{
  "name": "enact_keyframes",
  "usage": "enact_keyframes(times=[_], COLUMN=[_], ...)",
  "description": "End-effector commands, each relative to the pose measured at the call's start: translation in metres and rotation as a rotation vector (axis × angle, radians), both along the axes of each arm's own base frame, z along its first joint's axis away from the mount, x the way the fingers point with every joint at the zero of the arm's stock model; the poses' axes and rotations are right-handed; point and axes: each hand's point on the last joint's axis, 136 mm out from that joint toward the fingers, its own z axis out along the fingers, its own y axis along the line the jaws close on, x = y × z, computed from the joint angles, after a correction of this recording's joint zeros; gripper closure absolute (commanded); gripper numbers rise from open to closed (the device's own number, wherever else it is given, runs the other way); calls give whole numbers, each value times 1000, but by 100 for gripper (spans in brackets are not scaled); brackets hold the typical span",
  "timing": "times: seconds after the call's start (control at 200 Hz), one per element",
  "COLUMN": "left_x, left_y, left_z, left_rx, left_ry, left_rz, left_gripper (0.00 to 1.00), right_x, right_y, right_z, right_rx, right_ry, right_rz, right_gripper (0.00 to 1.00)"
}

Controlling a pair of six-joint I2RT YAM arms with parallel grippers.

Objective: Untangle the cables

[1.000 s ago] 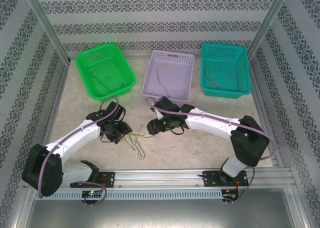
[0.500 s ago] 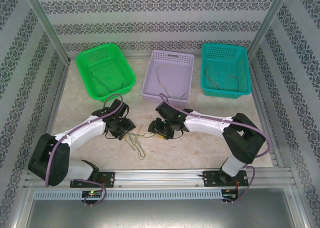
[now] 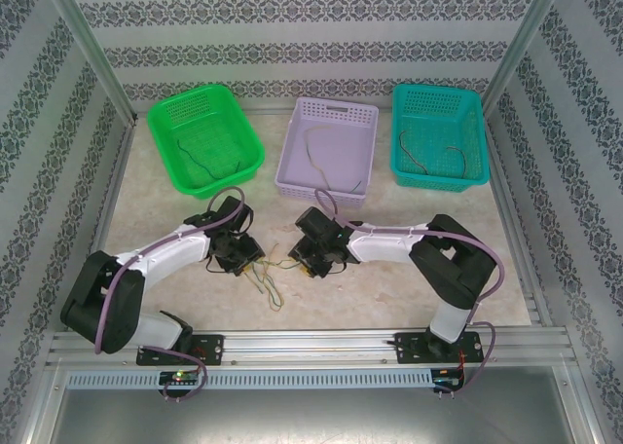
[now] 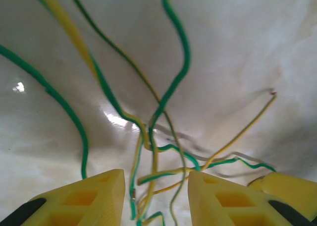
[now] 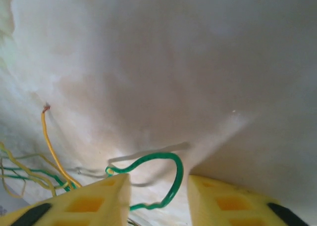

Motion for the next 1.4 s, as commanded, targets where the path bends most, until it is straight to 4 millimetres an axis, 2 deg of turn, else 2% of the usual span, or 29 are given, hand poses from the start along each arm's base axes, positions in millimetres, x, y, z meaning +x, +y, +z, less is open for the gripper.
enact_keyframes(times=[0.0,0.085,0.155,0.23,0.445,0.555,0.654,0.939,1.019,1.194,1.399], left_x=[-2,4,8,13,19,22,30,44,46,47,53], left_y=[-1,1,6,14,36,43,44,38,39,38,35], left_z=[-7,-10,-11,-9,-2,-4,3,9,10,4,4], left_rx=[4,29,65,115,223,242,237,224,229,230,224], left_ry=[-7,-17,-28,-48,-66,-59,-85,-102,-104,-85,-87], left_rz=[-45,-49,-48,-45,-20,8,32,66,75,83,86], left_gripper=[66,79,90,100,100,100,100,100,100,100,100], right_x=[19,23,25,30,46,48,45,41,43,55,64], right_y=[-1,-5,-17,-37,-107,-138,-153,-174,-191,-242,-267], right_z=[-17,-13,-4,11,71,92,102,127,137,172,201], right_rx=[-42,-61,-97,-139,-226,-247,-258,-305,-339,-411,-440], right_ry=[-51,-81,-119,-186,-381,-431,-458,-513,-529,-605,-647], right_rz=[-98,-107,-108,-116,-106,-99,-64,2,-23,-101,-115], right_gripper=[75,89,100,100,100,100,100,100,100,100,100])
